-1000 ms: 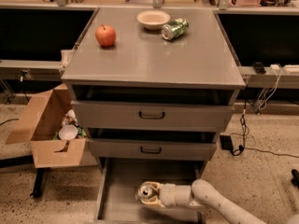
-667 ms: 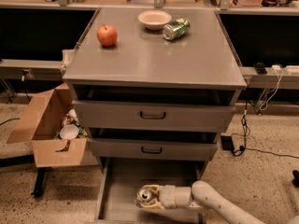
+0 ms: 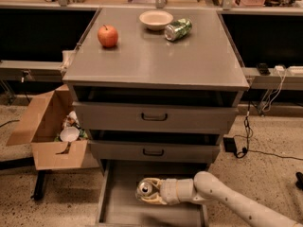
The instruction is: Pick 7up can from bottom drawer and place on counter
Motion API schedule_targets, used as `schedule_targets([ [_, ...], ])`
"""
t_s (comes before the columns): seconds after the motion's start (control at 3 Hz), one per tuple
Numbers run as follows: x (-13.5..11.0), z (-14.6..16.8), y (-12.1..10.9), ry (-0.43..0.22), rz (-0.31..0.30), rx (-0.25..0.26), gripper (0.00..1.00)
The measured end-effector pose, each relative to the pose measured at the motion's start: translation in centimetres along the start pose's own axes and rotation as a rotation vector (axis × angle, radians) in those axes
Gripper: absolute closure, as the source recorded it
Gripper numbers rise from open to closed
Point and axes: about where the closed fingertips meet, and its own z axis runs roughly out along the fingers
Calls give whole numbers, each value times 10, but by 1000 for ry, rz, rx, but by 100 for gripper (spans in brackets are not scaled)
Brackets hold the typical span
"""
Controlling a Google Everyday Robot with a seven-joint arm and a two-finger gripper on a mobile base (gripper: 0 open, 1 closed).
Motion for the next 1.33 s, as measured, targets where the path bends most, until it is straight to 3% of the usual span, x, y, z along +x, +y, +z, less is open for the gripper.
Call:
schedule_targets([
  [0.33,-63,-26,4,42,-51,-38,100],
  [0.67,-79,-40,-8,76,-97,-28,100],
  [1.0,-85,-43,-6,61,-83,-23,100],
  [1.33,-134,-86,-7,33,-74,-35,100],
])
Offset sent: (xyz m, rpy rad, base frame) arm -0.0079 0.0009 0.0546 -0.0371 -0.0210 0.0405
